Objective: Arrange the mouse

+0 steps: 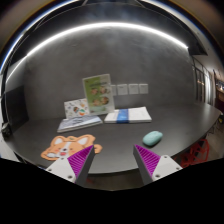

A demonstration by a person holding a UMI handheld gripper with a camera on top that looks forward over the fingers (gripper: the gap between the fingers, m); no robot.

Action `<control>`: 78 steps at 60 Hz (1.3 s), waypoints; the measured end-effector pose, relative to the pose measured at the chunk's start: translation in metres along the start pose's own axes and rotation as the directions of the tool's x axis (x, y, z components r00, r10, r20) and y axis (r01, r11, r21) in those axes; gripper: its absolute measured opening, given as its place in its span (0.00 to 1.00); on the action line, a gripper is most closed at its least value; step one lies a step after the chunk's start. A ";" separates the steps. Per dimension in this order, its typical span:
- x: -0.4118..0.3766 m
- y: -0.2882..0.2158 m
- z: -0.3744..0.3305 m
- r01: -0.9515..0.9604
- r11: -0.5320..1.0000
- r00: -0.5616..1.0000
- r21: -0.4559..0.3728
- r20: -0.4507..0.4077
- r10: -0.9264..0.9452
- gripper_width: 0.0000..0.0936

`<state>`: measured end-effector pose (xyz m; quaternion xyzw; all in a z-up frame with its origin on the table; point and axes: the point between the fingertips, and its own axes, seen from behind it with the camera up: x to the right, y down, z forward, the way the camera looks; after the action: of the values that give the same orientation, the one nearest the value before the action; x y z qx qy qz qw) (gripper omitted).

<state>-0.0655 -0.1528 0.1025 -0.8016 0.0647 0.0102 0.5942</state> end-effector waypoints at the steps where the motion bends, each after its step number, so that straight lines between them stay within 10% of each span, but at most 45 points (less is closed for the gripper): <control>1: 0.010 0.000 0.004 0.002 1.000 1.000 -0.004 -0.010 -0.002 0.87; 41: 0.059 0.025 0.194 0.049 0.986 0.998 -0.160 -0.030 -0.054 0.86; 44: 0.052 0.025 0.199 0.045 0.986 0.998 -0.158 -0.028 -0.050 0.67; 58: 0.049 0.034 0.190 -0.028 0.983 0.999 -0.180 -0.049 0.020 0.46; 68: -0.004 -0.096 0.119 0.024 0.997 0.998 0.079 -0.052 -0.020 0.46; 78: -0.183 -0.142 0.082 0.086 0.976 0.985 0.199 0.128 -0.113 0.46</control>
<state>-0.2255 -0.0170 0.2303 -0.7398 -0.0161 0.0295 0.6720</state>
